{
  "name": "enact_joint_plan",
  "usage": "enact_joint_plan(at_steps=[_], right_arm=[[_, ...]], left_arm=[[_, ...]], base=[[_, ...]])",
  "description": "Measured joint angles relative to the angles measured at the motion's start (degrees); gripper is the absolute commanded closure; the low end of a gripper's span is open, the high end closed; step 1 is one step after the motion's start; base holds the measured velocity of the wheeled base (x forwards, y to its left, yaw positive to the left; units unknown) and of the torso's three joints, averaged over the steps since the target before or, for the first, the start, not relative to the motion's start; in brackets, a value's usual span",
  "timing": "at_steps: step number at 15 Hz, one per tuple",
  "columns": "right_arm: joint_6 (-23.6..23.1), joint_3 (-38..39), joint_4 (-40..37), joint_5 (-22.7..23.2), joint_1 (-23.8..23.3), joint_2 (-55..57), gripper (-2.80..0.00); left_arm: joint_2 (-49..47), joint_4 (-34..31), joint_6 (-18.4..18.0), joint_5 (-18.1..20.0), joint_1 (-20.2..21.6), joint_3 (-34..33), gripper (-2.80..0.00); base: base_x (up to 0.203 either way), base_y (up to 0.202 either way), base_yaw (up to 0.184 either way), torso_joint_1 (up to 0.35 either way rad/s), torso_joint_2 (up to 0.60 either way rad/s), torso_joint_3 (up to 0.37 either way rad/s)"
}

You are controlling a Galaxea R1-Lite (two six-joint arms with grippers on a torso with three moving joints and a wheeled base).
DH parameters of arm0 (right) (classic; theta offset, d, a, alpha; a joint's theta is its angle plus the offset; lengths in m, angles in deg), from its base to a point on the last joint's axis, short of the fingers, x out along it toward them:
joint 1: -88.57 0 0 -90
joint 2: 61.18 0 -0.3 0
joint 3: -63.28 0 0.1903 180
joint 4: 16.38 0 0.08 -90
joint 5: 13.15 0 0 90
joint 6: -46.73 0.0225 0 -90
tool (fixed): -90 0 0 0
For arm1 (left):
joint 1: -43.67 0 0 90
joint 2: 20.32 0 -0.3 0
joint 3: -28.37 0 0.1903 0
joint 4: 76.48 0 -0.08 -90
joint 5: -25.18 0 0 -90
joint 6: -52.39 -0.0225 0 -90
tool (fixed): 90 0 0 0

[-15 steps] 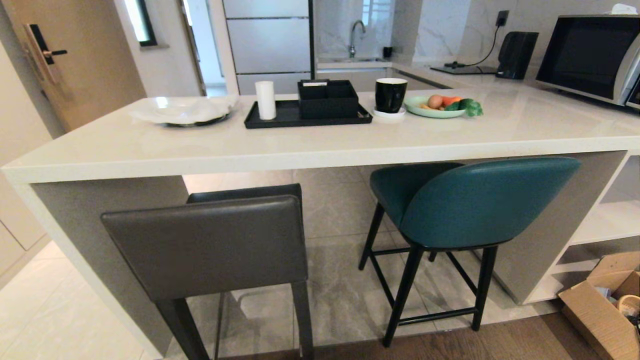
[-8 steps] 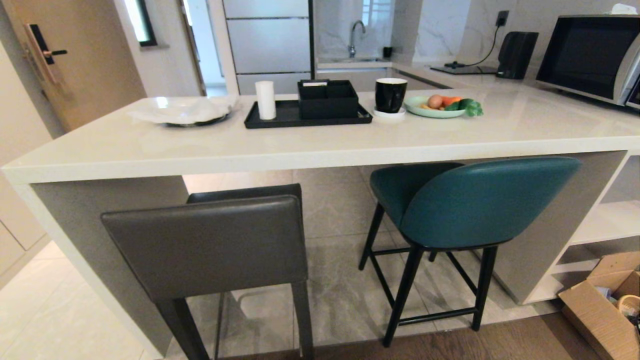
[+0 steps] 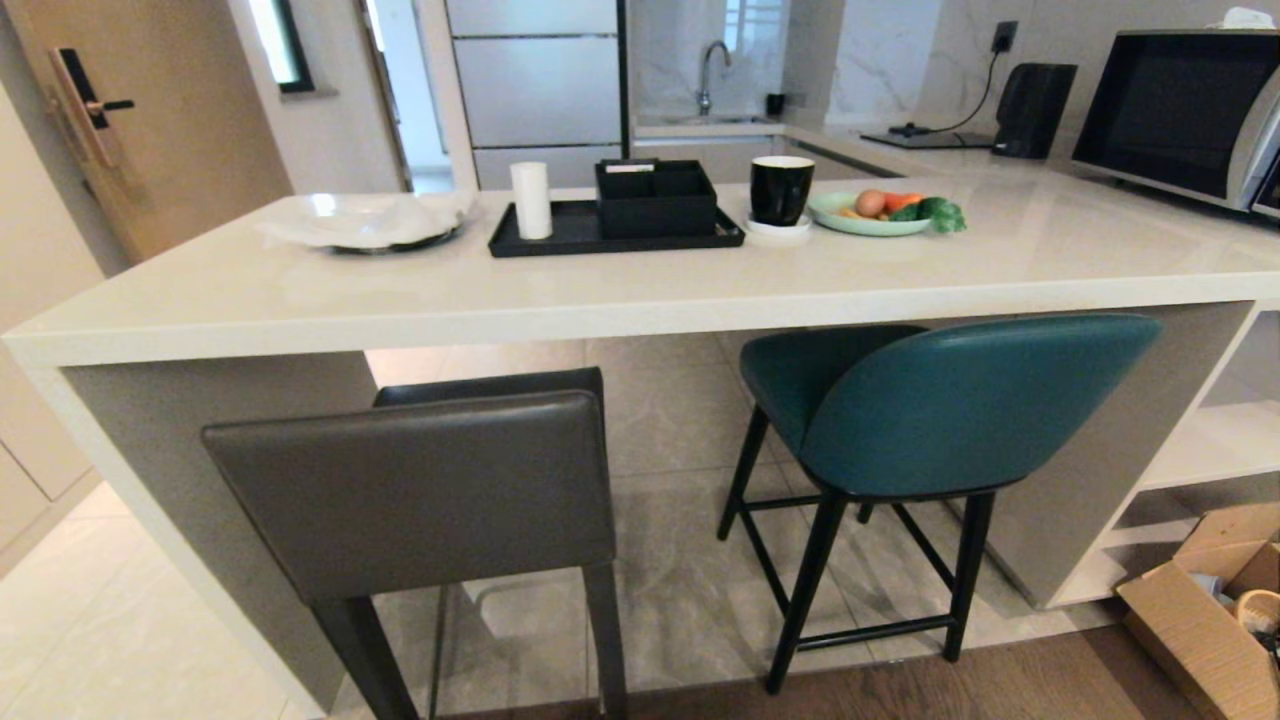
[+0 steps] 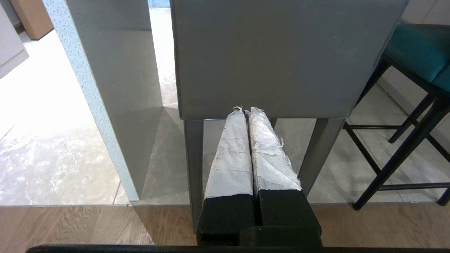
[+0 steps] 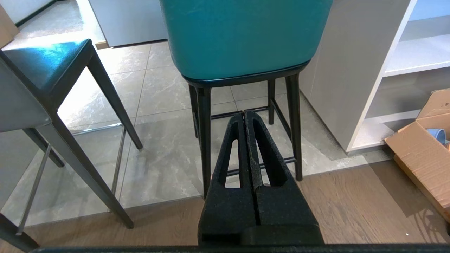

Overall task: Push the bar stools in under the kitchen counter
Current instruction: Pull the gray chair out from under the dining table

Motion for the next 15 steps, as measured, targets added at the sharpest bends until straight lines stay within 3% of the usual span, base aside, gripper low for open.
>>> enact_joint_plan(at_steps=[4,7,12,15], right_arm=[[-0.6,0.0,0.0,0.1,0.0,0.0,0.0],[-4.1,0.0,-0.1,0.4,0.0,0.0,0.0],[-4.4,-3.6,-0.8,0.2,0.0,0.5,0.0],[-3.8,-6.0,-0.9,0.5,0.0,3.2,0.0]], left_arm=[[0.0,0.0,0.0,0.0,0.0,0.0,0.0],[0.0,0.0,0.0,0.0,-0.1,0.0,0.0],[0.0,0.8,-0.1,-0.3,-0.1,0.5,0.0],[0.0,-2.2,-0.1,-3.6,0.0,4.2,0.0]], base=[[0.0,0.0,0.0,0.0,0.0,0.0],[0.0,0.0,0.0,0.0,0.0,0.0],[0.0,0.0,0.0,0.0,0.0,0.0],[0.0,0.0,0.0,0.0,0.0,0.0]])
